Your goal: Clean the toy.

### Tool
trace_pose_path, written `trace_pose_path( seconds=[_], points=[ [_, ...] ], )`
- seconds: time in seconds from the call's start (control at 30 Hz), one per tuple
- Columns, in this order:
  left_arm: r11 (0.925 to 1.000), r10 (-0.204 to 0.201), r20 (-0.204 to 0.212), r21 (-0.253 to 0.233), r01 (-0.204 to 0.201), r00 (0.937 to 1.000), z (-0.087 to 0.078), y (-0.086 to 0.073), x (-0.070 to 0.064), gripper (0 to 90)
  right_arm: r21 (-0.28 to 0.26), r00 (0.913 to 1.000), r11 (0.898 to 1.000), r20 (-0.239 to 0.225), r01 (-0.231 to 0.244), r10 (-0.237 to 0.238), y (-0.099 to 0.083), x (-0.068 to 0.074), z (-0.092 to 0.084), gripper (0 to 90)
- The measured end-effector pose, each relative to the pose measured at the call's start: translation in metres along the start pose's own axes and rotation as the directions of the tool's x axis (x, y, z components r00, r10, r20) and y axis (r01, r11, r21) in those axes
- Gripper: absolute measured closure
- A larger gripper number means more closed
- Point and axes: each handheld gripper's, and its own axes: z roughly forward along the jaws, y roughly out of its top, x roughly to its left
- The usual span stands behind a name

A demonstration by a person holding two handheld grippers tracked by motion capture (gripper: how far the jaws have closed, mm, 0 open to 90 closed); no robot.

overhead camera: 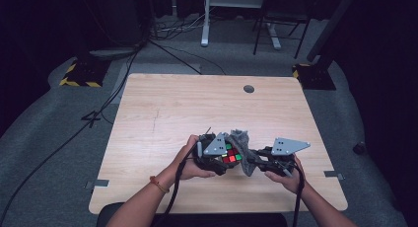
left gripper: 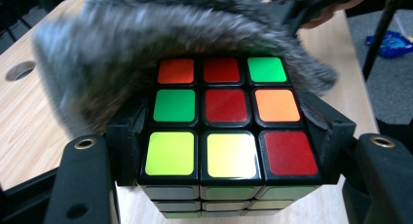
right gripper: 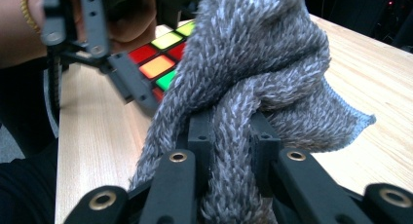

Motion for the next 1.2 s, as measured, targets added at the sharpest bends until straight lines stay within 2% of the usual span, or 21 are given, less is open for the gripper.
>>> trace_pose_path(
  seconds=[0.07, 0.17, 0.33, 0.5, 0.6, 0.7, 0.83, 1.13, 1.2],
  points=[
    [0.9999, 0.012, 0.002, 0.001, -0.012, 0.9999, 0.001, 0.001, -0.002, 33.2, 0.017, 0.9998, 1.000, 0.013, 0.014, -0.014, -0.001, 0.000, 0.001, 76.4],
    [0.9999, 0.010, 0.008, -0.002, -0.010, 0.9999, 0.001, 0.002, -0.004, 33.2, 0.080, 0.9982, 0.996, 0.037, 0.044, -0.047, -0.004, 0.001, 0.007, 76.3],
    [0.9998, 0.019, 0.008, -0.005, -0.019, 0.9998, 0.000, 0.003, -0.003, 33.1, 0.104, 0.9999, 0.994, 0.001, 0.014, -0.015, -0.007, 0.000, 0.014, 76.4],
    [0.9998, 0.007, 0.012, -0.018, -0.007, 0.9999, -0.003, 0.003, -0.001, 33.1, 0.136, 0.9994, 0.991, -0.034, 0.002, 0.003, -0.013, 0.003, 0.023, 76.6],
    [0.9998, -0.003, 0.014, -0.018, 0.004, 0.9999, -0.004, 0.001, 0.002, 33.0, 0.108, 0.9993, 0.994, -0.036, 0.009, -0.005, -0.011, 0.004, 0.020, 76.7],
    [1.0000, 0.002, 0.007, 0.003, -0.002, 1.0000, -0.002, -0.001, 0.002, 32.9, 0.072, 0.9995, 0.997, -0.031, 0.010, -0.008, -0.009, 0.004, 0.014, 76.8],
    [0.9999, 0.004, 0.001, 0.014, -0.004, 1.0000, -0.001, -0.001, 0.003, 32.9, 0.009, 0.9996, 1.000, -0.028, 0.005, -0.005, -0.005, 0.003, 0.005, 76.8],
    [0.9980, 0.023, -0.009, 0.060, -0.022, 0.9997, 0.005, -0.001, 0.001, 33.0, -0.035, 0.9987, 0.998, -0.003, 0.050, -0.051, 0.003, 0.009, -0.002, 76.8],
    [0.9963, 0.024, -0.007, 0.082, -0.024, 0.9997, 0.009, -0.002, -0.001, 33.0, -0.044, 0.9983, 0.997, -0.002, 0.058, -0.058, 0.005, 0.010, -0.003, 76.8]
  ],
)
